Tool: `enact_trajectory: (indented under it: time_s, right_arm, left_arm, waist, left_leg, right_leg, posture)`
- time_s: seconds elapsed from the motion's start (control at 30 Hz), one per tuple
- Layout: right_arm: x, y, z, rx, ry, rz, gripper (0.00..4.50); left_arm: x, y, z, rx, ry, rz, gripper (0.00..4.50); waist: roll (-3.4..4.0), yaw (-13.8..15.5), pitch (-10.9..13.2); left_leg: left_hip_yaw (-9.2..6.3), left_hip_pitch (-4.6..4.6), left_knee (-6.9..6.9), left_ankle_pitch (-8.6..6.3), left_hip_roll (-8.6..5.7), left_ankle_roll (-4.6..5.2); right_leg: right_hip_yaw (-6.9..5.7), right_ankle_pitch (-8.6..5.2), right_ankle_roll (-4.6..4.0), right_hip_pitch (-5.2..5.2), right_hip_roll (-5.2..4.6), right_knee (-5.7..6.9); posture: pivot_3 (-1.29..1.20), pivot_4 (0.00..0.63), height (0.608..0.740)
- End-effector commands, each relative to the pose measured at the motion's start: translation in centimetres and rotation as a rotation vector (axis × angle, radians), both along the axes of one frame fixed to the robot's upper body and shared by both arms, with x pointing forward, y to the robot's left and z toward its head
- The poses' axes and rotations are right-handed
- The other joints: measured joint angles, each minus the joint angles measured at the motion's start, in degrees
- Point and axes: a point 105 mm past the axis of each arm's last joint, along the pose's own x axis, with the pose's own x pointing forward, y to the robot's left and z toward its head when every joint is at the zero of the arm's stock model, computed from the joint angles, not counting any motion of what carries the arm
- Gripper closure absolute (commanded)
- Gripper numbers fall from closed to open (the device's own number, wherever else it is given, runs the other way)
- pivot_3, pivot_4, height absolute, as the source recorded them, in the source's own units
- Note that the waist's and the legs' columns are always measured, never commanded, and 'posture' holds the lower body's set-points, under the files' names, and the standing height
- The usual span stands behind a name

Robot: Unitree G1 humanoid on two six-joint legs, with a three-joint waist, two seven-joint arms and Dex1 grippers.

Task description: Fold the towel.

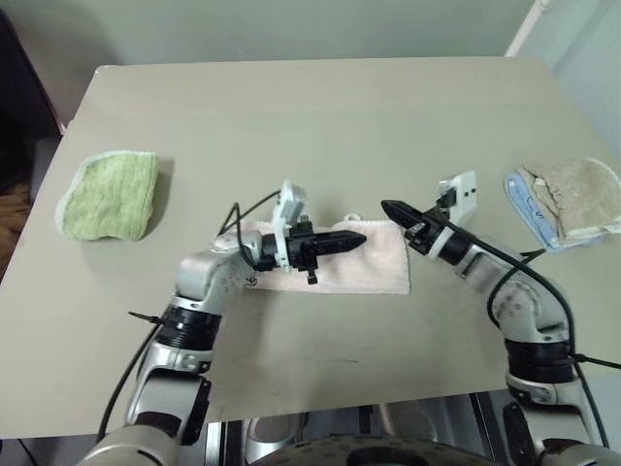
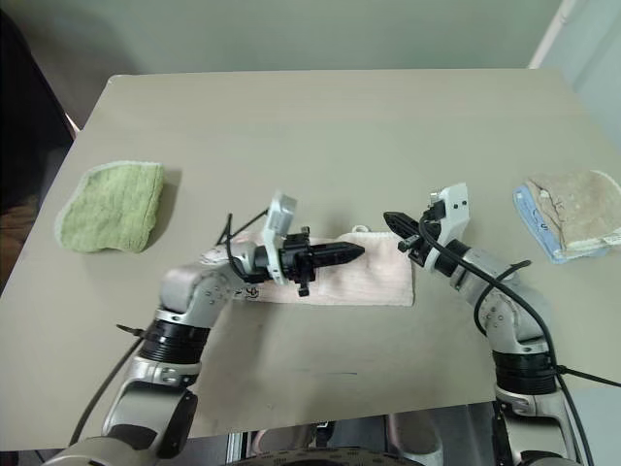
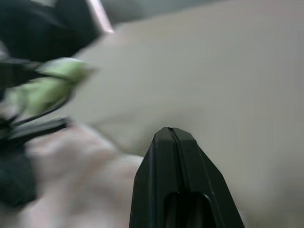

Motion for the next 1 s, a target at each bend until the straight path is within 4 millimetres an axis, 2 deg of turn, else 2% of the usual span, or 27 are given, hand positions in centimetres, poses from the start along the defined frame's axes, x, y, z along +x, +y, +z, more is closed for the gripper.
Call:
enact_trajectory:
  time_s: [0.03, 0.2, 0.27, 0.33, 0.4, 0.47, 0.53, 0.63, 0.73, 0.77, 0.87, 0.93, 1.0]
  right_arm:
    - [0.1, 0.3, -0.9, -0.009, -0.015, -0.024, 4.50]
    - [-0.7, 1.1, -5.7, -0.116, 0.065, -0.021, 4.50]
    - [-0.9, 1.1, -7.4, -0.189, 0.079, -0.028, 4.50]
    - [-0.9, 1.1, -8.1, -0.220, 0.079, -0.031, 4.50]
    - [-0.5, 0.8, -7.9, -0.206, 0.068, -0.058, 4.50]
    - [0.0, 0.0, -7.2, -0.201, 0.044, -0.082, 4.50]
    - [0.5, -0.7, -6.3, -0.189, 0.017, -0.100, 4.50]
    - [1.1, -1.7, -3.0, -0.134, -0.061, -0.110, 4.50]
    - [0.4, -1.3, 1.8, -0.013, -0.143, -0.025, 4.50]
    - [-0.1, -1.1, 2.8, 0.009, -0.156, 0.008, 4.50]
    - [-1.1, -0.4, 4.3, 0.032, -0.171, 0.078, 4.50]
    - [-2.6, 0.9, 5.6, 0.029, -0.197, 0.185, 4.15]
    - [-3.5, 1.8, 5.9, 0.002, -0.198, 0.256, 3.61]
  left_arm:
    - [0.2, -0.7, -1.1, -0.003, -0.048, 0.021, 4.46]
    - [-1.2, 0.0, -7.7, 0.216, -0.052, 0.002, 4.46]
    - [-1.7, 0.1, -8.7, 0.225, -0.040, 0.005, 4.46]
    - [-1.7, 0.2, -9.0, 0.229, -0.039, 0.023, 4.46]
    - [-1.4, 0.4, -8.9, 0.212, -0.014, 0.049, 4.46]
    - [-1.9, 0.8, -8.8, 0.210, 0.004, 0.009, 4.46]
    - [-2.2, 1.0, -8.2, 0.194, 0.003, -0.017, 4.46]
    - [-1.6, 1.8, -6.3, 0.138, 0.004, -0.011, 4.46]
    - [-0.4, 2.7, -2.1, 0.004, -0.043, 0.025, 4.46]
    - [-0.1, 2.9, -0.9, -0.036, -0.065, 0.041, 4.12]
    - [0.0, 3.6, 1.0, -0.084, -0.085, 0.054, 3.19]
    - [0.2, 5.6, 3.0, -0.097, -0.101, 0.094, 2.52]
    - [0.7, 7.6, 4.5, -0.099, -0.101, 0.163, 1.76]
  waist:
    - [0.01, -0.02, 0.01]
    - [-0.01, -0.06, -0.09]
    - [0.13, -0.19, -0.39]
    - [0.27, -0.40, -0.56]
    - [0.31, -0.48, -0.72]
    - [0.33, -0.55, -0.84]
    - [0.38, -0.54, -0.88]
    - [0.46, -0.49, -0.88]
    - [0.46, -0.29, -0.79]
    - [0.43, -0.30, -0.76]
    - [0.35, -0.30, -0.70]
    - [0.31, -0.35, -0.66]
    - [0.28, -0.41, -0.62]
  left_leg:
    - [0.00, -0.02, -0.05, -0.01, 0.02, -0.03]
    - [0.00, 0.05, -0.08, -0.07, 0.07, -0.06]
    - [-0.03, 0.34, -0.07, -0.23, 0.08, 0.03]
    - [-0.05, 0.72, -0.08, -0.79, 0.07, 0.69]
    - [-0.05, 1.27, -0.08, -0.93, 0.06, 0.79]
    - [-0.08, 1.44, -0.08, -1.00, 0.06, 0.76]
    - [-0.10, 1.43, -0.08, -1.07, 0.05, 0.64]
    - [-0.11, 1.31, -0.08, -1.15, 0.04, 0.49]
    - [-0.09, 0.88, -0.07, -1.06, 0.00, 0.48]
    - [-0.05, 0.55, -0.06, -0.61, 0.00, -0.13]
    - [-0.03, 0.07, -0.07, -0.47, 0.05, -0.40]
    - [-0.04, 0.08, -0.12, -0.45, 0.13, -0.42]
    - [0.00, 0.07, -0.18, -0.48, 0.27, -0.46]
  right_leg:
    - [-0.03, 0.01, 0.03, -0.03, 0.01, 0.00]
    - [-0.06, -0.09, 0.10, 0.00, 0.04, 0.02]
    - [-0.07, -0.12, 0.09, 0.26, 0.04, -0.04]
    - [-0.05, -0.40, -0.35, 0.50, 0.06, -0.24]
    - [-0.02, -0.59, -0.39, 1.04, 0.06, -0.31]
    - [0.00, -0.68, -0.39, 1.23, 0.08, -0.31]
    - [0.02, -0.68, -0.40, 1.22, 0.09, -0.30]
    - [0.03, -0.73, -0.40, 1.13, 0.10, -0.28]
    - [0.05, -0.75, -0.38, 0.90, 0.08, -0.25]
    - [0.05, -0.76, -0.40, 0.57, 0.08, -0.15]
    - [0.02, -0.78, -0.31, 0.03, 0.16, 0.06]
    - [-0.01, -0.71, -0.07, 0.01, 0.21, 0.09]
    - [-0.03, -0.78, -0.05, -0.03, 0.33, 0.08]
  posture:
    - [0.00, 0.150, 0.740]
    - [0.00, 0.150, 0.740]
    - [0.00, 0.150, 0.740]
    - [0.00, 0.150, 0.740]
    - [0.00, 0.150, 0.740]
    - [0.00, 0.150, 0.740]
    - [0.00, 0.150, 0.740]
    - [0.00, 0.150, 0.740]
    - [0.00, 0.150, 0.740]
    - [0.00, 0.150, 0.740]
    - [0.00, 0.150, 0.740]
    - [0.00, 0.150, 0.740]
    - [0.00, 0.150, 0.740]
